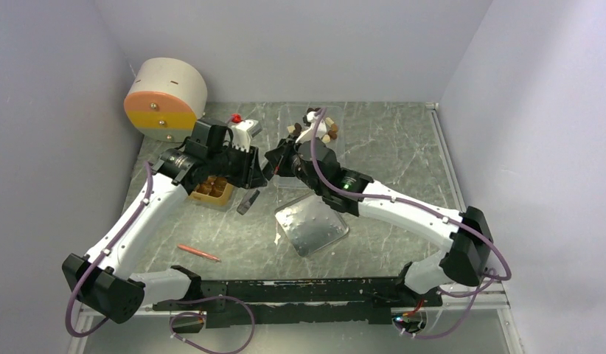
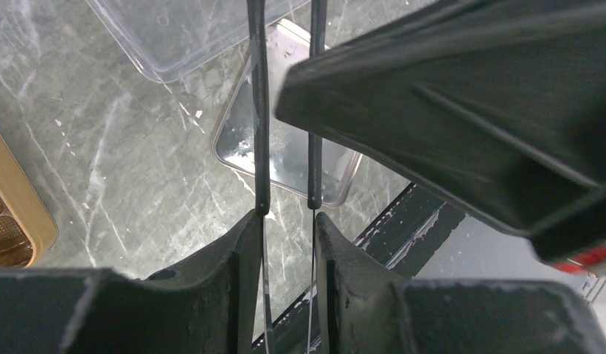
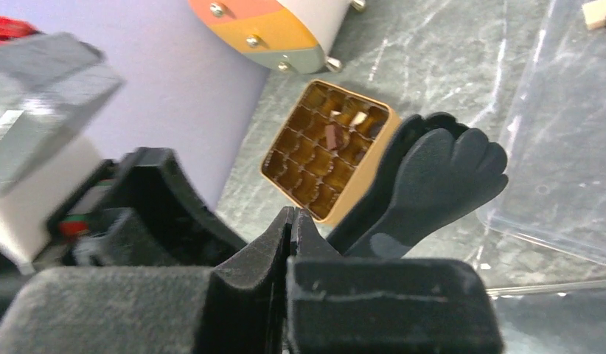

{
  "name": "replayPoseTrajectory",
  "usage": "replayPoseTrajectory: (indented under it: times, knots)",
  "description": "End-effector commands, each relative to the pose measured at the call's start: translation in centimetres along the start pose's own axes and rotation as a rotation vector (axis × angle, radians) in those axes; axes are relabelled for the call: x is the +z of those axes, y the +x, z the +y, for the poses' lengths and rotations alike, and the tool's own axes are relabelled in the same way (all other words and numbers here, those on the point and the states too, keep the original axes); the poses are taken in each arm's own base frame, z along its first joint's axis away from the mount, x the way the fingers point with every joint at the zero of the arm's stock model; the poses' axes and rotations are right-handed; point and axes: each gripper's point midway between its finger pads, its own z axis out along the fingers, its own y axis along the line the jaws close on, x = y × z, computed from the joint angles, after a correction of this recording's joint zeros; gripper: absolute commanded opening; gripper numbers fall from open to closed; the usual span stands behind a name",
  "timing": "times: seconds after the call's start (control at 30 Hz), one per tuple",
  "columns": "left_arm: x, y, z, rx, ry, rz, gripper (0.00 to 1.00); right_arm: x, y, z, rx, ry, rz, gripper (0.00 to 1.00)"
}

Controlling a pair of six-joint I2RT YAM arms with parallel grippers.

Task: Pack the chocolate
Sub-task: Adjust the clamp.

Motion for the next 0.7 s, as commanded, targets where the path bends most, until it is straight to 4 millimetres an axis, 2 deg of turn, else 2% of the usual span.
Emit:
replayPoseTrajectory:
  times: [0.0, 0.23, 0.43, 0.53, 0.67]
  knots:
    - [-1.3, -2.0, -1.2, 0.064, 0.026, -0.078, 0.33, 0.7, -0.6, -0.2, -0.033, -0.007, -0.006, 0.00]
    - [-2.5, -4.8, -1.9, 0.068, 0.011, -0.171, 0.31, 0.6, 1.9, -3.7, -0.007, 0.061, 0.051, 0.00]
    - [-2.2, -5.6, -1.8, 0.064, 0.005, -0.175, 0.31, 0.4, 3.6, -5.5, 0.011, 0.091, 0.087, 0.00]
    - [-1.8, -5.5, -1.5, 0.056, 0.000, -0.162, 0.31, 0.2, 3.7, -6.0, 0.011, 0.098, 0.087, 0.00]
    - [-1.3, -5.0, -0.5, 0.047, -0.045, -0.141, 0.31, -0.2, 2.6, -6.7, 0.004, 0.123, 0.065, 0.00]
